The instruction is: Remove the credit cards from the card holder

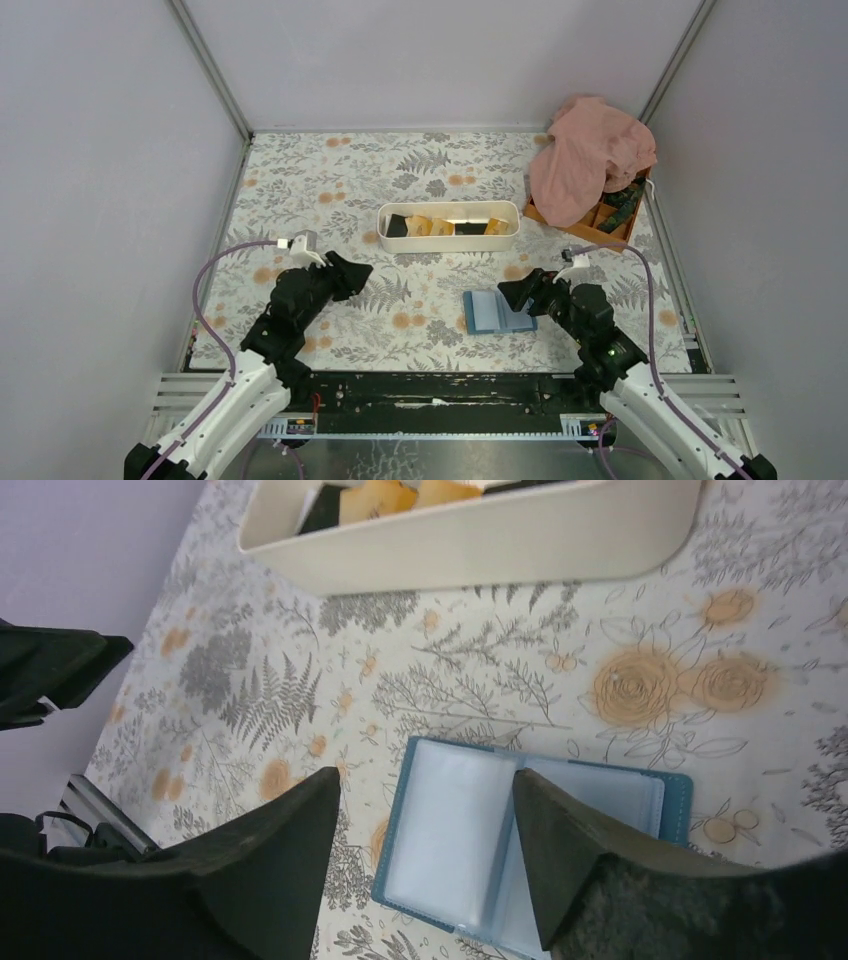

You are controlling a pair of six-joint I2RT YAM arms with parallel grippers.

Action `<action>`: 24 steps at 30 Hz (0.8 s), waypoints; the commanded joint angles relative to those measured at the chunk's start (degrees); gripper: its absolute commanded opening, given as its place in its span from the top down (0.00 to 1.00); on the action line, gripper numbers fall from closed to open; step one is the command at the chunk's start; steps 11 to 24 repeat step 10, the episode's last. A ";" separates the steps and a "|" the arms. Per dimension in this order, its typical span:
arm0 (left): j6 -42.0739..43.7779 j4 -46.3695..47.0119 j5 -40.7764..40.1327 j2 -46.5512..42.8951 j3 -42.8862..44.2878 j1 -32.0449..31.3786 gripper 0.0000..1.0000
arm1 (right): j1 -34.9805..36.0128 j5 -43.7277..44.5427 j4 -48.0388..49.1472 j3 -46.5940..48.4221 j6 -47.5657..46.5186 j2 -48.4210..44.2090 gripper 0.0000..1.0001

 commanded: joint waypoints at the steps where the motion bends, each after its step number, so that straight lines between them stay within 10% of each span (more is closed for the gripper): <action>1: 0.42 2.37 0.10 -0.53 -0.03 -0.38 0.48 | 0.00 5.38 -2.63 -0.33 0.54 -6.97 0.25; 24: 1.28 4.78 3.02 1.61 -0.71 -0.38 0.51 | -0.01 5.15 -3.03 0.61 -1.20 -3.96 0.22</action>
